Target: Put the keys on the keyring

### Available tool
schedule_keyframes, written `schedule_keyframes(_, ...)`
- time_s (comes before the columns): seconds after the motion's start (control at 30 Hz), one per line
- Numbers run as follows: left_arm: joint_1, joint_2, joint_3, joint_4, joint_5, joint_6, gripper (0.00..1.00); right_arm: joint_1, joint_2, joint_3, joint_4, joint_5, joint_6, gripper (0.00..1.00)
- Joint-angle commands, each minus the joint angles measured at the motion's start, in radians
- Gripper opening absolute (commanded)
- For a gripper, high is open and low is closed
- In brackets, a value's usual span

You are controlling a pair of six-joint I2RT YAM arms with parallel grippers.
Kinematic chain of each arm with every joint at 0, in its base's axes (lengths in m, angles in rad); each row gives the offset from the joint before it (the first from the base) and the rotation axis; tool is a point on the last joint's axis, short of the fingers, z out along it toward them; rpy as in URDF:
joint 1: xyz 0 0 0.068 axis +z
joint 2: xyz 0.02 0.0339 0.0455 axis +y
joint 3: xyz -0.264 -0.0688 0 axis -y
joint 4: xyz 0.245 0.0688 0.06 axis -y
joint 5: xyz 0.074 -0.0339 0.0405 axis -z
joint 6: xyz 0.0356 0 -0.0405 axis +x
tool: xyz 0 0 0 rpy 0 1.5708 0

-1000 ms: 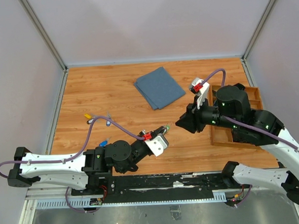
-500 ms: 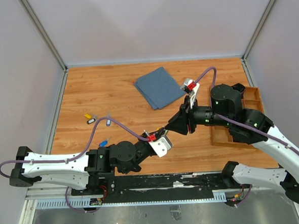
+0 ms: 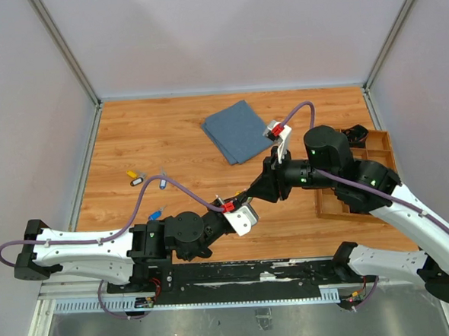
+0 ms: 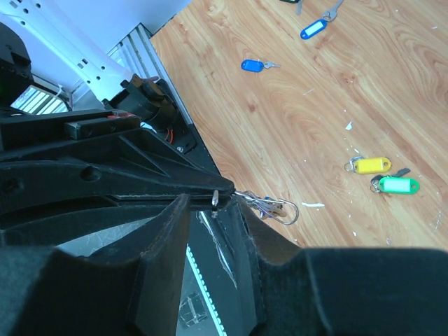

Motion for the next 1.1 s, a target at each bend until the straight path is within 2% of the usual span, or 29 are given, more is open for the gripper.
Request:
schedule_keyframes(0.0, 0.002, -0.010, 0.017, 0.025, -0.002, 0.011, 0.00, 0.015, 0.002, 0.013, -0.034, 0.050, -0.015, 0.32)
schedule_keyframes(0.13, 0.002, -0.012, 0.017, 0.025, 0.001, 0.012, 0.00, 0.015, 0.008, 0.016, -0.036, 0.048, -0.016, 0.32)
schedule_keyframes(0.3, 0.002, -0.015, 0.017, 0.025, 0.002, 0.009, 0.01, 0.016, 0.015, 0.011, -0.006, 0.015, -0.009, 0.25)
schedule_keyframes(0.6, 0.002, -0.019, 0.016, 0.022, 0.005, 0.006, 0.01, 0.016, 0.007, 0.006, 0.006, 0.020, -0.003, 0.01)
schedule_keyframes(0.73, 0.002, -0.019, 0.016, 0.025, 0.003, 0.005, 0.01, 0.015, -0.002, 0.010, 0.006, 0.022, -0.003, 0.01)
schedule_keyframes(1.07, 0.002, -0.020, 0.018, 0.025, 0.001, 0.004, 0.09, 0.016, -0.010, 0.009, 0.009, 0.024, 0.001, 0.01)
